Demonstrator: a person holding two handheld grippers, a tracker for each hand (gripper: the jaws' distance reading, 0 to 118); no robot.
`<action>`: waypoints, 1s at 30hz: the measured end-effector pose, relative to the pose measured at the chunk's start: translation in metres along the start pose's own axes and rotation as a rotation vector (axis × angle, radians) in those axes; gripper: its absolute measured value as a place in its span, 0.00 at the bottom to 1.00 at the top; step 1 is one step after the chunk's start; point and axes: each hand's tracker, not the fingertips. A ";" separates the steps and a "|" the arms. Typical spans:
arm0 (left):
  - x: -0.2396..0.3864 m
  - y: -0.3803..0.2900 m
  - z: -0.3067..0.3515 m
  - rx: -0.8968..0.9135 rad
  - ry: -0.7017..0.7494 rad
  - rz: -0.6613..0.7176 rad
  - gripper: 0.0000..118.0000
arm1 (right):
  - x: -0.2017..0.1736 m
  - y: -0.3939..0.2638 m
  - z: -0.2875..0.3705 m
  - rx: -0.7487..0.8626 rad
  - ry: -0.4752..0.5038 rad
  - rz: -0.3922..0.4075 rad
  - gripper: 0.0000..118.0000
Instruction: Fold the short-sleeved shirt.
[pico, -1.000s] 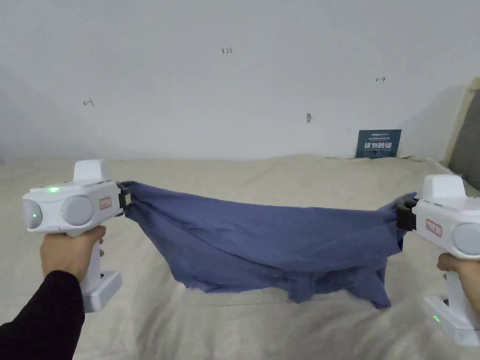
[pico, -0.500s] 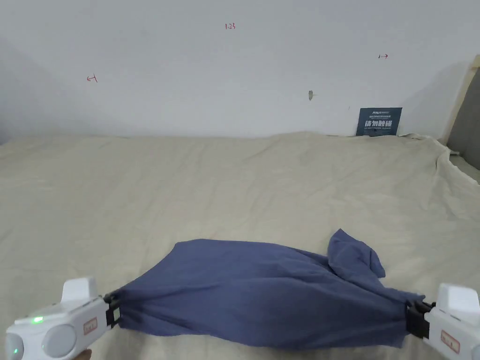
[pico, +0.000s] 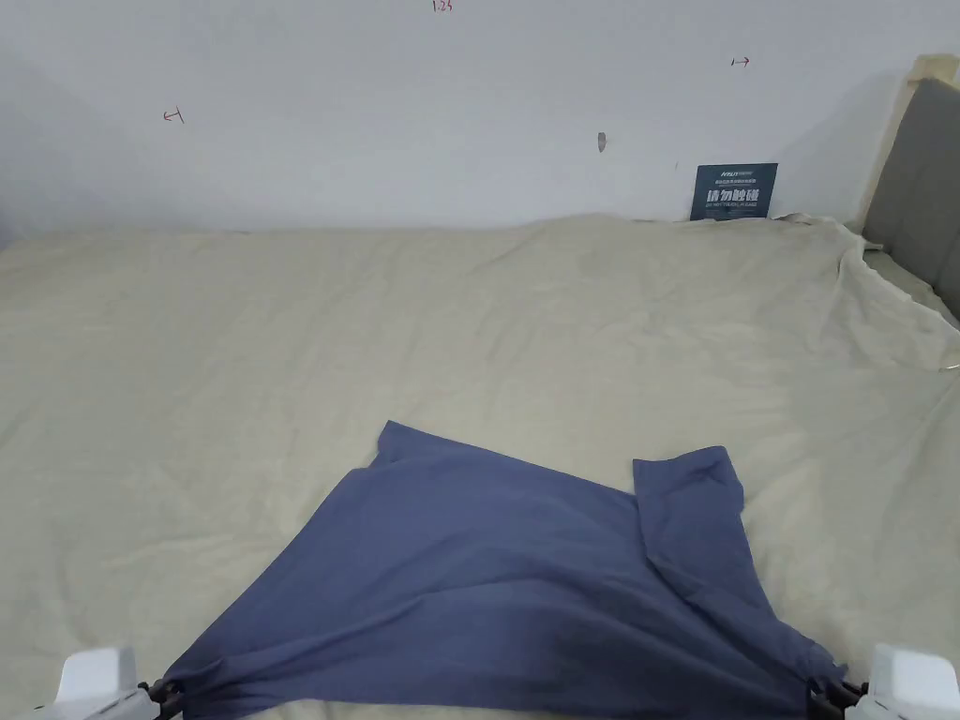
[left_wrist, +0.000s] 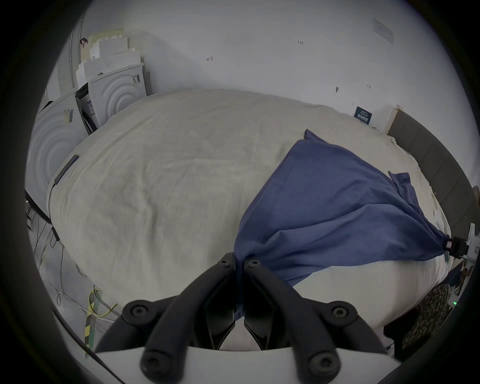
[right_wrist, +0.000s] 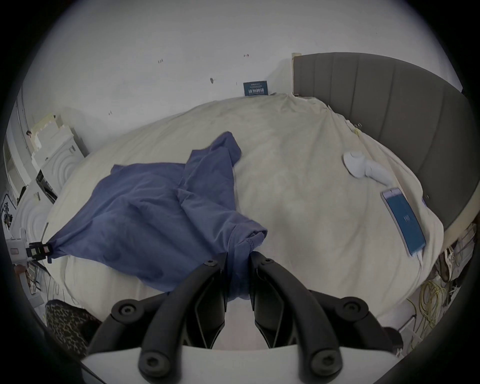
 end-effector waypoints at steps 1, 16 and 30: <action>0.001 -0.007 0.004 -0.010 0.004 -0.006 0.01 | 0.001 -0.007 0.002 -0.011 -0.008 0.002 0.12; 0.014 -0.028 -0.025 -0.141 0.071 0.011 0.19 | 0.001 -0.023 -0.024 -0.142 -0.063 -0.032 0.22; 0.083 0.092 0.106 0.350 -0.127 0.029 0.90 | -0.033 0.095 0.106 0.363 -0.006 0.031 0.75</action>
